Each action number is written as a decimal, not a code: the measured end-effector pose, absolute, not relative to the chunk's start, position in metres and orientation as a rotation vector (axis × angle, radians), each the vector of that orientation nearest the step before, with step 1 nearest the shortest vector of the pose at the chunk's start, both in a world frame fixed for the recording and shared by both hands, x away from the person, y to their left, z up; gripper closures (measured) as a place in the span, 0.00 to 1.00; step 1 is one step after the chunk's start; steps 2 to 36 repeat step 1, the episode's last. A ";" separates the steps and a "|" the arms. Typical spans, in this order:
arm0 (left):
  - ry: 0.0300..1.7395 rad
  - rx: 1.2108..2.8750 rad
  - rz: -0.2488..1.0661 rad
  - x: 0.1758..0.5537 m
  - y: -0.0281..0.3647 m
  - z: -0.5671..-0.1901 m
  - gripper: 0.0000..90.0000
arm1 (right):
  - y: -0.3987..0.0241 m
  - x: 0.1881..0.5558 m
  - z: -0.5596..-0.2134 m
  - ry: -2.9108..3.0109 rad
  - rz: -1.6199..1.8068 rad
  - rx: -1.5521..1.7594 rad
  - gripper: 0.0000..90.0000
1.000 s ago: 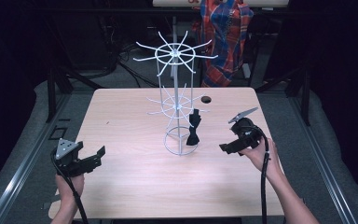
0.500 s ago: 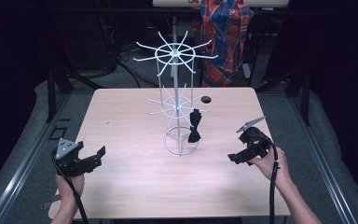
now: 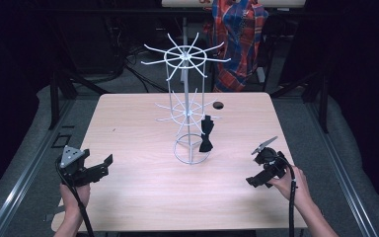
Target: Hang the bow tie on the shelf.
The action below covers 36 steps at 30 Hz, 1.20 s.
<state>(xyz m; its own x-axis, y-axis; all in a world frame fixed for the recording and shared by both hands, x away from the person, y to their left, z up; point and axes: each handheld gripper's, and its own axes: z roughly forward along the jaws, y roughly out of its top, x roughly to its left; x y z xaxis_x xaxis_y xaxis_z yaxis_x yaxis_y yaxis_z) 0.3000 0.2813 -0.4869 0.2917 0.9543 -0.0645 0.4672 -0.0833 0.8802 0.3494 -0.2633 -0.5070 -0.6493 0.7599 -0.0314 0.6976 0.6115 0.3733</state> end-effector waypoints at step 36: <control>1.306 1.695 0.707 0.300 0.281 -0.487 0.17 | -0.263 0.349 -0.507 2.649 0.493 1.211 0.00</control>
